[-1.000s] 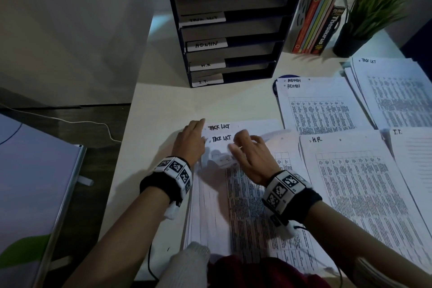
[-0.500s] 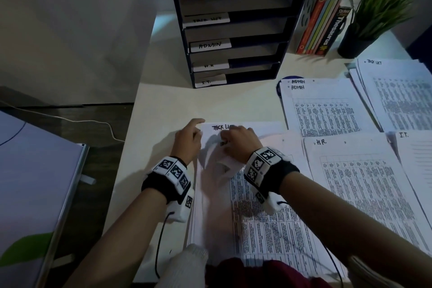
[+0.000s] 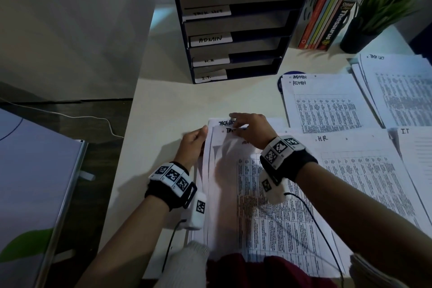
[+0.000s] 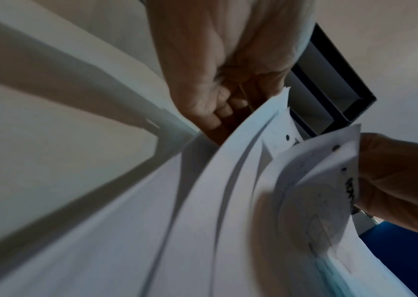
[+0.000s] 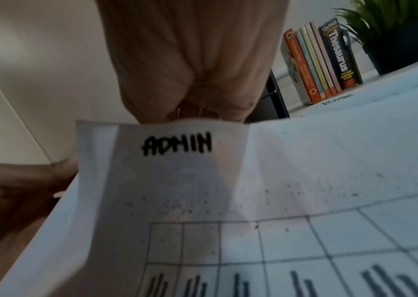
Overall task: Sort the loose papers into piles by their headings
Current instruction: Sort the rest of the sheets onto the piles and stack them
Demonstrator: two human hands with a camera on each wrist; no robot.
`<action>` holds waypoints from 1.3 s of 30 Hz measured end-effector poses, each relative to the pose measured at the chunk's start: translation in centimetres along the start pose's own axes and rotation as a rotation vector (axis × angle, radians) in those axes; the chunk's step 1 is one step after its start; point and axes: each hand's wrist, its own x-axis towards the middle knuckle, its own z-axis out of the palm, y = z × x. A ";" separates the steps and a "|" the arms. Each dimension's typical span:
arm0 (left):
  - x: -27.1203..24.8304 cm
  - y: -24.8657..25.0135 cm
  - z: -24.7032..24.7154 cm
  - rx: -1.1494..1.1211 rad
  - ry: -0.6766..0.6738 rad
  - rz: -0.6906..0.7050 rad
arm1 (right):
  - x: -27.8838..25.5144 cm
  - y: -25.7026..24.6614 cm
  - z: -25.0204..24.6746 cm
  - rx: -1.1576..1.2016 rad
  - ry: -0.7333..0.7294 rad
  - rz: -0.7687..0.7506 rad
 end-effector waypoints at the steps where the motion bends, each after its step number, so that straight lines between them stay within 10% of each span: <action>1: -0.1 0.0 0.1 -0.017 -0.009 -0.021 | 0.0 0.1 -0.1 -0.009 -0.001 -0.001; 23: -0.5 1.1 1.1 -0.174 -0.133 -0.057 | -2.4 1.4 0.3 0.101 0.196 -0.118; 39: -1.5 2.0 1.9 -0.140 -0.147 0.045 | -2.0 -0.1 0.6 0.219 0.072 0.012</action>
